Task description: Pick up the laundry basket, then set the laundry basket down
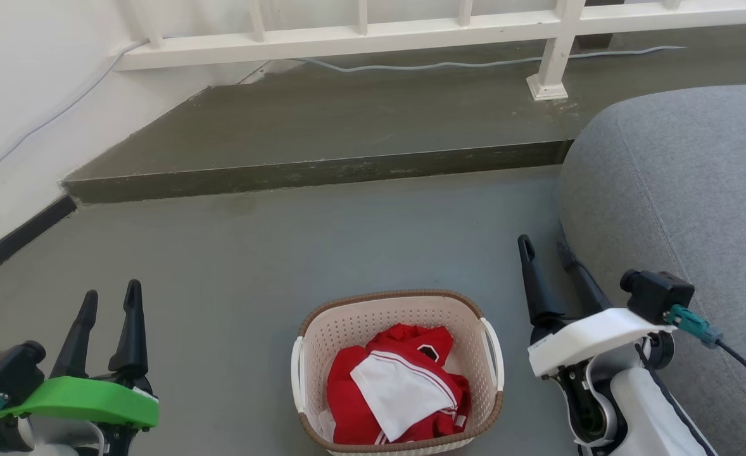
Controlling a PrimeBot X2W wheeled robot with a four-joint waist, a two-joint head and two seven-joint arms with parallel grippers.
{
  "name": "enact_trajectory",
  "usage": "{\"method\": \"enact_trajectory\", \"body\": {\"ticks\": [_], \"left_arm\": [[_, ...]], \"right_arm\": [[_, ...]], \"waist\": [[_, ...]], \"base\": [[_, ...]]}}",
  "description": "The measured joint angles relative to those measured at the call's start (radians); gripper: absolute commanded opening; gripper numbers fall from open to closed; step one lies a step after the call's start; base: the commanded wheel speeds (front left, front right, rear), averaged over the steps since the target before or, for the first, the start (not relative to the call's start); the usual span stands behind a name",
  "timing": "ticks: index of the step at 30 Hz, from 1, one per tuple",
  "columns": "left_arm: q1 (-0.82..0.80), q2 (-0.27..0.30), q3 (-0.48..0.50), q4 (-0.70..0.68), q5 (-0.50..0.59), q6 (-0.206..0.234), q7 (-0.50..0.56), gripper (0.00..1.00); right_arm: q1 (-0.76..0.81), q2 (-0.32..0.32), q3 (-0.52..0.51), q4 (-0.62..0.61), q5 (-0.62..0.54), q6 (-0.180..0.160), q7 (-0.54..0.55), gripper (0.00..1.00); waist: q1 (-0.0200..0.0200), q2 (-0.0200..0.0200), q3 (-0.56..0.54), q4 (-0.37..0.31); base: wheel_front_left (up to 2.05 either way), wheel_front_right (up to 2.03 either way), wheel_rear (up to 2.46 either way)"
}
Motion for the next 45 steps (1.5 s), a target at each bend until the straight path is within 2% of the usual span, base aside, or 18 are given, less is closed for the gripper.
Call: {"method": "enact_trajectory", "body": {"ticks": [14,45], "left_arm": [[-0.004,-0.001,-0.017,-0.016,0.165,0.000,-0.047,1.00],[-0.004,-0.007,-0.008,-0.038,0.182,0.000,-0.050,1.00]], "right_arm": [[-0.020,-0.005,0.065,-0.021,-0.160,-0.044,-0.049,1.00],[-0.020,-0.006,0.077,-0.021,-0.171,-0.078,-0.050,1.00]], "waist": [[0.0000,0.0000,0.002,0.001],[0.0000,0.0000,0.030,-0.005]], "base": [[0.00,0.00,0.00],[0.00,0.00,0.00]]}}
